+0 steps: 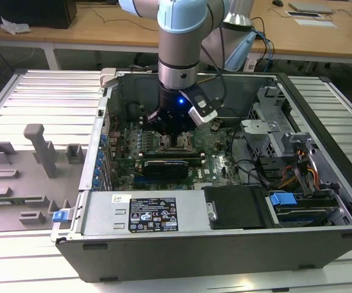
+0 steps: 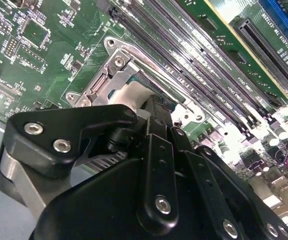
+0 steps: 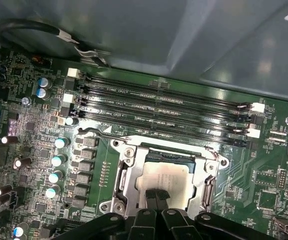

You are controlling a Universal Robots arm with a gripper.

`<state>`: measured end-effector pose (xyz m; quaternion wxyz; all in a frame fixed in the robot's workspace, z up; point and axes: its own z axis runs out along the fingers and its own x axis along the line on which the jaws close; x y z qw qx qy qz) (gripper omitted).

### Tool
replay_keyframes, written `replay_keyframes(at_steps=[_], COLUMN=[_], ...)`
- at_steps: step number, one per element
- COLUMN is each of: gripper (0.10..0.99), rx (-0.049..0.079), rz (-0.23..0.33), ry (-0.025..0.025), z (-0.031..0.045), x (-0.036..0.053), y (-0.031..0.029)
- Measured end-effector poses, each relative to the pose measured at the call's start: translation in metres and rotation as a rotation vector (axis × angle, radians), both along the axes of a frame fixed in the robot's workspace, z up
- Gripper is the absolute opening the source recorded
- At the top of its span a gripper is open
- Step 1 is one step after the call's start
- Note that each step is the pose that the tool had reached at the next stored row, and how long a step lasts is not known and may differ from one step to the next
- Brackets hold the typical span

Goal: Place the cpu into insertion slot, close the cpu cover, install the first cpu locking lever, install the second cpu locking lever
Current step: 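Close the cpu cover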

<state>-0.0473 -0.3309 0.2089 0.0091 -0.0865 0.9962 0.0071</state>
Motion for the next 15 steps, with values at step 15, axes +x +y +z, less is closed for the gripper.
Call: replay_keyframes(at_steps=[15], gripper=[0.106], rx=[0.0], rz=[0.0], ry=[-0.0009], z=[-0.0031], x=[-0.0184], y=[0.0011])
